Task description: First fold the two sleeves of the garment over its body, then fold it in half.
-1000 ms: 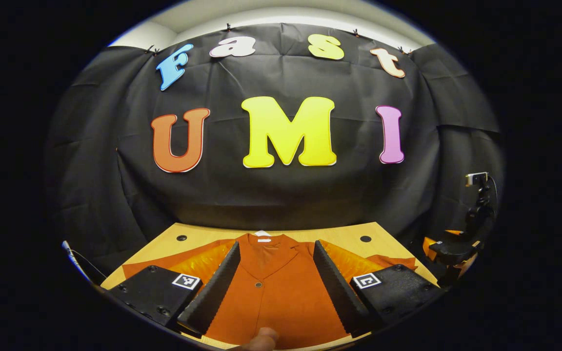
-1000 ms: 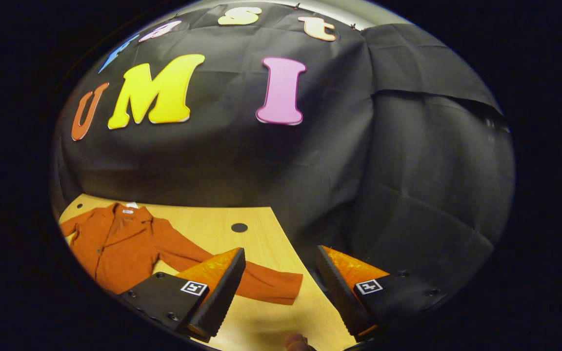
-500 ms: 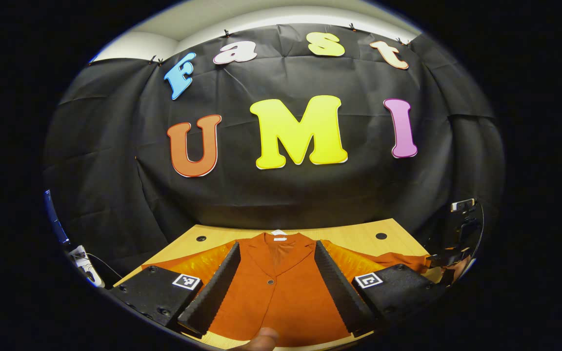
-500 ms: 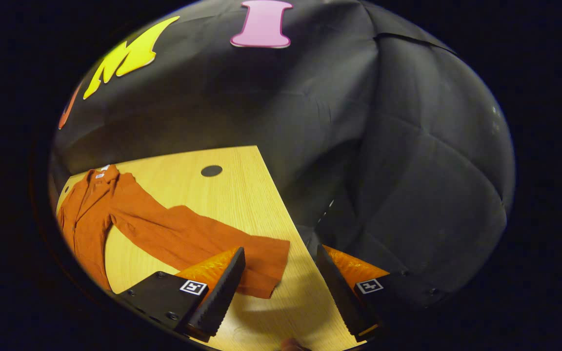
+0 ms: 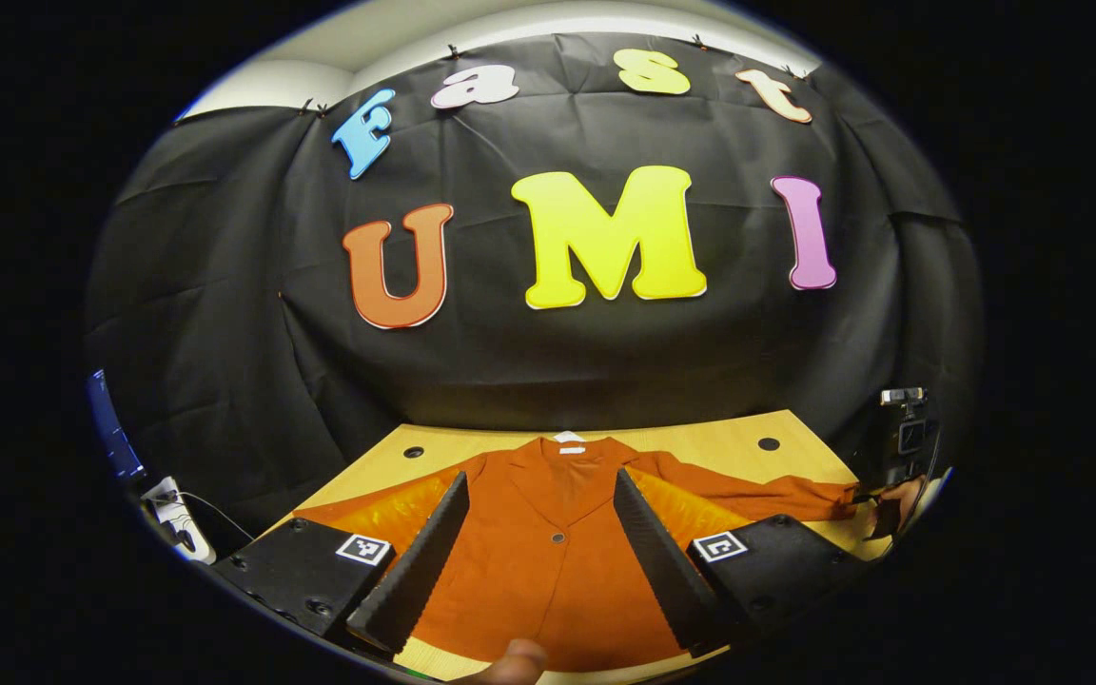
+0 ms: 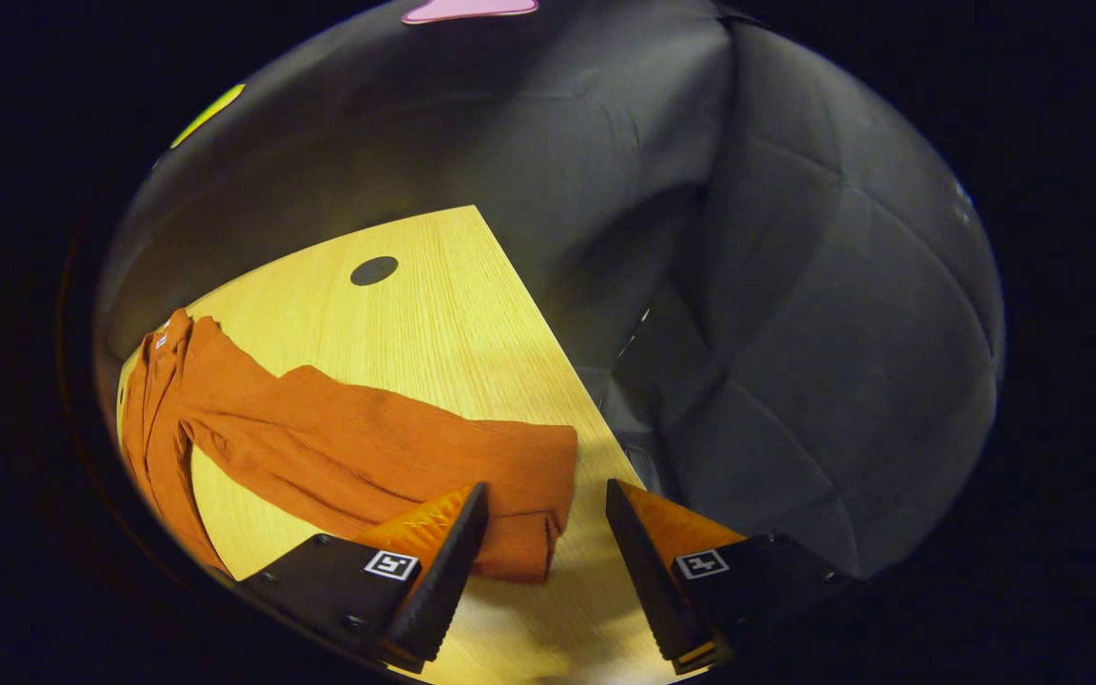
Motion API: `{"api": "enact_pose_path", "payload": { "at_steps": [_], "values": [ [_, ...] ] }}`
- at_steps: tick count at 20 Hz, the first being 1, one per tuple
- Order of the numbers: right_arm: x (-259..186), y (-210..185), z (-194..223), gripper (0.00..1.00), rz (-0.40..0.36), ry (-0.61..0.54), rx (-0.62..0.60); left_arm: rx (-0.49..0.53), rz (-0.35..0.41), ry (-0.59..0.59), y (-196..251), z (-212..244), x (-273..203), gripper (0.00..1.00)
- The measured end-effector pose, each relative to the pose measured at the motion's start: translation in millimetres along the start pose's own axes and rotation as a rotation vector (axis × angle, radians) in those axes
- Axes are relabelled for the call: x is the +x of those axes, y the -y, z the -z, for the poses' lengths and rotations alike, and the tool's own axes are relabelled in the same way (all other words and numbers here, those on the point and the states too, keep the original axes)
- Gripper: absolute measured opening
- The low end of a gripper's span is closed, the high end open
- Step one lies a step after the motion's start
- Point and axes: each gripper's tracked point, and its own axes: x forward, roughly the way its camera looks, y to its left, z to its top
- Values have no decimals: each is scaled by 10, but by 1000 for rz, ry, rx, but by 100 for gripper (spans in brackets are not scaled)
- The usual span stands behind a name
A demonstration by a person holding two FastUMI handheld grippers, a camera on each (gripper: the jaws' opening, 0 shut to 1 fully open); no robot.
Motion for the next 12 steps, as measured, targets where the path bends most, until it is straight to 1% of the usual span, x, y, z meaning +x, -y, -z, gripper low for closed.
{"api": "enact_pose_path", "payload": {
  "at_steps": [2,3,4,6,8,9,10,11,12],
  "values": [
    [17,-34,14,78,1,-32,25,-11,-5,-16,-64,38,22,99],
    [27,-29,22,72,4,-49,41,-15,-7,-20,-95,47,33,99],
    [21,-37,29,74,1,-69,53,-16,-8,-20,-115,54,43,99],
    [18,-68,37,72,-12,-122,65,-16,-8,-19,-168,55,64,99],
    [44,-70,53,64,-17,-200,47,-14,-4,-26,-195,98,84,99],
    [53,-71,49,69,-20,-237,41,-13,-3,-28,-198,114,89,99],
    [29,-72,50,64,-23,-270,41,-16,-3,-27,-207,109,85,99],
    [33,-76,39,64,-25,-292,44,-20,-2,-30,-225,127,86,99],
    [58,-72,59,69,-19,-310,42,-21,-5,-34,-268,151,94,99]
  ]
}}
